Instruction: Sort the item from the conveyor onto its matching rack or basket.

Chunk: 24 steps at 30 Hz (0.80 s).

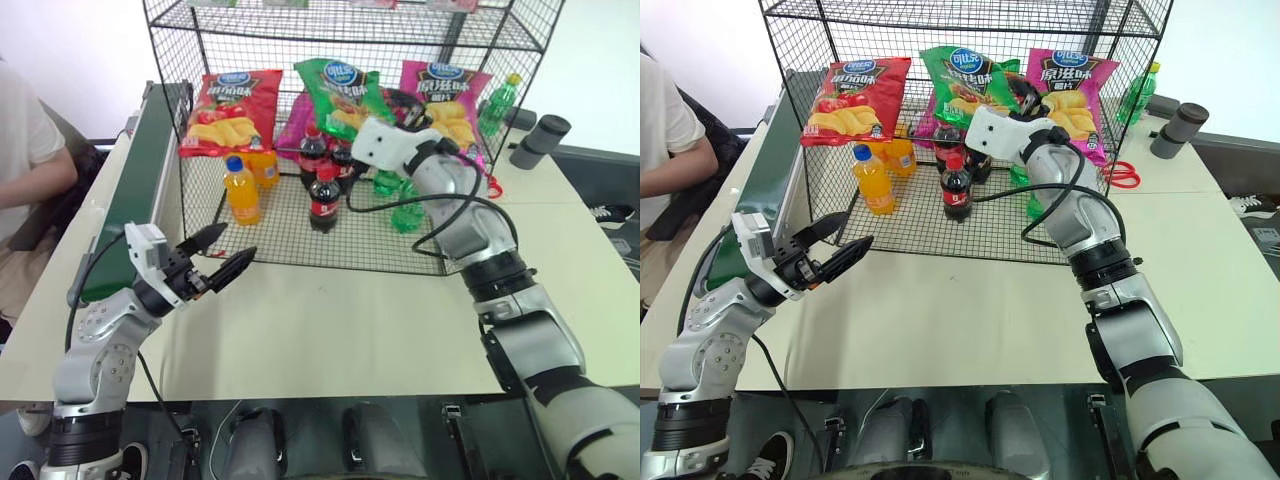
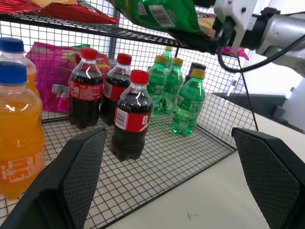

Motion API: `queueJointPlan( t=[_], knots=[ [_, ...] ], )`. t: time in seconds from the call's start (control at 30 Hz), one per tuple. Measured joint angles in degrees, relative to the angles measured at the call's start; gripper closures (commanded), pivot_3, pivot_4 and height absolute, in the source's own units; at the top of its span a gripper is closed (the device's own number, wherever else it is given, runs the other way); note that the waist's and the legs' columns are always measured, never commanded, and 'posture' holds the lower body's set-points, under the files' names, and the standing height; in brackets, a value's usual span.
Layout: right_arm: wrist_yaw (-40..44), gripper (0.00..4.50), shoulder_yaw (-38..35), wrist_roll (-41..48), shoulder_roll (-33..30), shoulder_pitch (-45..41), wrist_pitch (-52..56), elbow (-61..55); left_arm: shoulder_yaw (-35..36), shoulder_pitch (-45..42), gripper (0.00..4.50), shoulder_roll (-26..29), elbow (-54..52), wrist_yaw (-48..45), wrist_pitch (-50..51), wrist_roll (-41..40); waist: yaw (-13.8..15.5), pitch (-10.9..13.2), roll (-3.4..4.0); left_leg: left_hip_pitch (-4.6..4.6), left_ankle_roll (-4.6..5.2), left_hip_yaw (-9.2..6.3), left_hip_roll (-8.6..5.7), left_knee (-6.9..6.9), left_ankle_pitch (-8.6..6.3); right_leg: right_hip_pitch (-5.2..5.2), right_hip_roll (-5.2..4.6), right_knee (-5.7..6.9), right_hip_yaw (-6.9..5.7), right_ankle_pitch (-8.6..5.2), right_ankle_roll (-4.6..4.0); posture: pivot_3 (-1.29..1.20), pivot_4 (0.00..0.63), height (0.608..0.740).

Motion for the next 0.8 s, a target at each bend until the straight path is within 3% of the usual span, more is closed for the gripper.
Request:
queueJointPlan(
  t=[0.33,0.63,0.8],
  knots=[
    [3.27,0.91,-0.59,9.04,6.41,3.3,1.46,-6.43,-0.51,-0.11,0.0,-0.27,-0.01,0.6,-0.72,0.54,0.45,0.0,0.01,-0.03,0.01,0.0,-0.01,-0.02,0.0,-0.02,-0.05,0.01,-0.02,0.0,0.0,0.0,0.15,0.74],
    [5.69,0.91,-0.79,14.28,6.44,6.05,-2.49,-10.73,-0.55,-0.11,0.0,-0.27,-0.02,1.1,-0.87,0.55,0.25,0.01,0.01,-0.05,0.04,-0.02,0.01,-0.07,-0.02,-0.08,0.0,0.01,-0.03,0.0,0.0,0.0,0.15,0.74],
    [13.2,0.91,-4.07,31.38,11.73,9.77,-0.09,-20.64,-0.57,-0.05,0.0,-0.26,-0.11,1.42,-0.86,0.74,0.38,0.01,0.01,-0.05,0.06,-0.05,0.03,-0.08,-0.03,-0.04,-0.03,0.01,-0.05,0.0,0.01,0.0,0.15,0.74]
  ],
)
